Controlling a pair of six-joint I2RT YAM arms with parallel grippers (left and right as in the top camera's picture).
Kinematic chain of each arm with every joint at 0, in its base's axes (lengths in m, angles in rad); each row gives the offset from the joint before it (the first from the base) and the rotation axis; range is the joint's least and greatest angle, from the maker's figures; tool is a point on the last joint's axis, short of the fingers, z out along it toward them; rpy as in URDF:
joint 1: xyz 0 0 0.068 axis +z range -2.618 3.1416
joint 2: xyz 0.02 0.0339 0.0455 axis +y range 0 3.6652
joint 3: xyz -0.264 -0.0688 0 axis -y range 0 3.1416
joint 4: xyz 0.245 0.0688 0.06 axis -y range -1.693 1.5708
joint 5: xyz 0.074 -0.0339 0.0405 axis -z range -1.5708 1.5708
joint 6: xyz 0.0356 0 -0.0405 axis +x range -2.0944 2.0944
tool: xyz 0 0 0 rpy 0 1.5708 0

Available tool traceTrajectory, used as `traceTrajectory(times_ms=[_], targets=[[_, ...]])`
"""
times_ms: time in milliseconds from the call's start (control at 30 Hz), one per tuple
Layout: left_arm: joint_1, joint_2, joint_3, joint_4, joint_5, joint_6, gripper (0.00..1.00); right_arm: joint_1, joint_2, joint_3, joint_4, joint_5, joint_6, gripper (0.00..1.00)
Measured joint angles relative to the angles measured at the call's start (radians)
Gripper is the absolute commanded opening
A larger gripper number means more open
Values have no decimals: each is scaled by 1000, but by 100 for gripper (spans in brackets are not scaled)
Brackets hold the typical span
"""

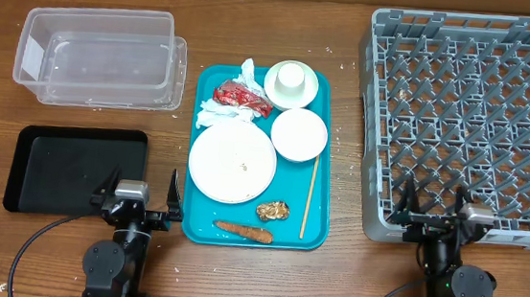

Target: Sort waste into correct bins and load items into the dishwasher

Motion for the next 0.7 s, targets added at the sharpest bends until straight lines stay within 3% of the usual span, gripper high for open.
traceTrajectory(times_ms=[700], targets=[[0,0,0,0,0,0,100,11,0,0,0,0,0,100]])
